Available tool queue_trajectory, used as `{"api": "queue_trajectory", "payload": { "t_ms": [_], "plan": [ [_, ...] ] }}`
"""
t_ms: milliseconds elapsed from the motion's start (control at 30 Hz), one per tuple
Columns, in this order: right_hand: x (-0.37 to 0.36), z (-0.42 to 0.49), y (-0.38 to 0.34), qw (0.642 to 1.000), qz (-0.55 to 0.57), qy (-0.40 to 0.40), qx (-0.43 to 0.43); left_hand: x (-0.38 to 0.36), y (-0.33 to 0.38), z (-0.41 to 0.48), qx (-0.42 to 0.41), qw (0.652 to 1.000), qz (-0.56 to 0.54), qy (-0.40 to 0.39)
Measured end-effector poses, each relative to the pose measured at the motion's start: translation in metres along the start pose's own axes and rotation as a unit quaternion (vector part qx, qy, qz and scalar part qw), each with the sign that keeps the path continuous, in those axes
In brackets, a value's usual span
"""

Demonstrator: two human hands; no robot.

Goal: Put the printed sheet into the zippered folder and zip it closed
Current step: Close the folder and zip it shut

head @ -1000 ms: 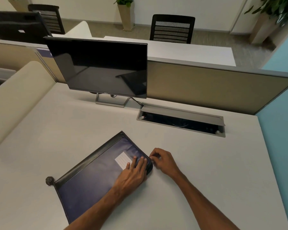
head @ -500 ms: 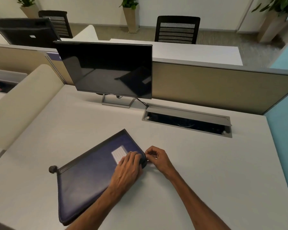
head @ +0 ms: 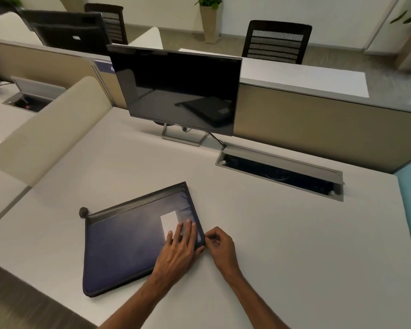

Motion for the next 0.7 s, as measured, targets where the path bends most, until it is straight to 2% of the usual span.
{"api": "queue_trajectory", "payload": {
  "t_ms": [133,333,567,700],
  "plan": [
    [-0.008,-0.005,-0.009,0.998,-0.03,-0.039,0.028,-0.004,-0.008,-0.005,-0.016,1.0,-0.021,0.01],
    [-0.011,-0.003,-0.027,0.985,-0.088,-0.109,0.103,-0.005,-0.019,-0.005,-0.018,1.0,-0.019,-0.017],
    [-0.006,0.021,-0.032,0.992,-0.081,-0.063,0.076,-0.008,-0.019,-0.009,-0.025,0.999,-0.01,-0.026],
    [-0.013,0.044,-0.037,0.993,-0.073,-0.068,0.061,-0.009,-0.019,-0.015,-0.04,0.999,-0.003,-0.021]
  ]
}}
Point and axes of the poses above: each hand's wrist, its own z-axis towards the middle knuckle, its own x-axis out of the back of the hand, y = z × x, the point moved 8 cm from there along z, towards the middle knuckle, and after that the axes turned 11 degrees about x, right-handed, at the moved point
